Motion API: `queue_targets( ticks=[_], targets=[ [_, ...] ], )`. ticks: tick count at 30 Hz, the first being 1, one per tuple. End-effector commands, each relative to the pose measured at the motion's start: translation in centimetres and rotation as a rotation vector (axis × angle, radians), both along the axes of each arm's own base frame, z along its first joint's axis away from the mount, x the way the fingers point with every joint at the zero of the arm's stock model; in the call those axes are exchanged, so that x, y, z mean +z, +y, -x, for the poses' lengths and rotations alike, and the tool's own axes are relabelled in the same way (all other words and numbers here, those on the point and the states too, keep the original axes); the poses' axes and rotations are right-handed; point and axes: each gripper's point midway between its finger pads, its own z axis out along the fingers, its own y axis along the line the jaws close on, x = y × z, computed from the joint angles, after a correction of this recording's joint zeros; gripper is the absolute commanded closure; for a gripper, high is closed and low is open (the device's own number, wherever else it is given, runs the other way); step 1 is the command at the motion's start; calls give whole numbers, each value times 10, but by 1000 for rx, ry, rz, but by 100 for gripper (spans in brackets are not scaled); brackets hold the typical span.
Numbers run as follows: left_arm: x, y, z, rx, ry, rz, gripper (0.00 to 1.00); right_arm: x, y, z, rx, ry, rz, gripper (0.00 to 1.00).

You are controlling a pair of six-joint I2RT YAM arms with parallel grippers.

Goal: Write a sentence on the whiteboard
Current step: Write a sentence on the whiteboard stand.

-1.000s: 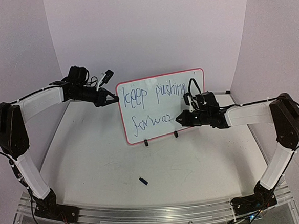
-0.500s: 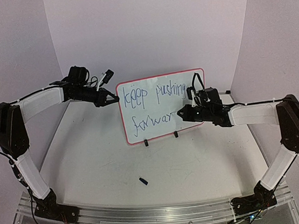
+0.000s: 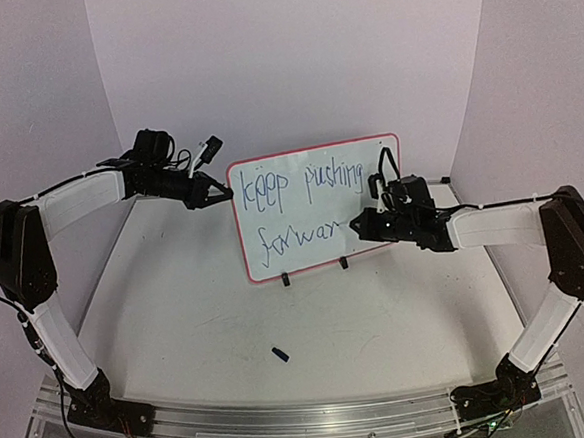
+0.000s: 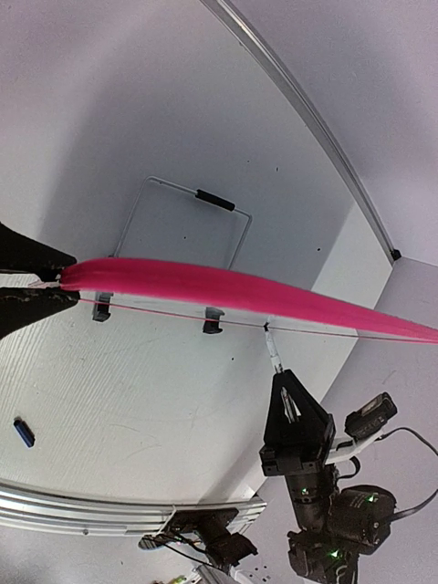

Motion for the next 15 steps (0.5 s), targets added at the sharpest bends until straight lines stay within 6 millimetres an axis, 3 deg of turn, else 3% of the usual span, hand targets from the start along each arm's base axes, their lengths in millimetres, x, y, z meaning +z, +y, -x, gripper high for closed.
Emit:
queue_targets(
  ticks=[1,5,9,15],
  targets=[
    [-16,-4,11,-18,61,-51,100,37,-6,3,-1,-95,-32,100],
    [-17,-4,11,-17,62,-51,100,43,-12,14,4,-111,-34,100],
    [-17,-5,11,-18,62,-51,100,33,-19,17,-11,-93,-18,100],
    [-18,-4,11,-19,64,-52,100,20,-14,10,15,-61,-18,100]
  ],
)
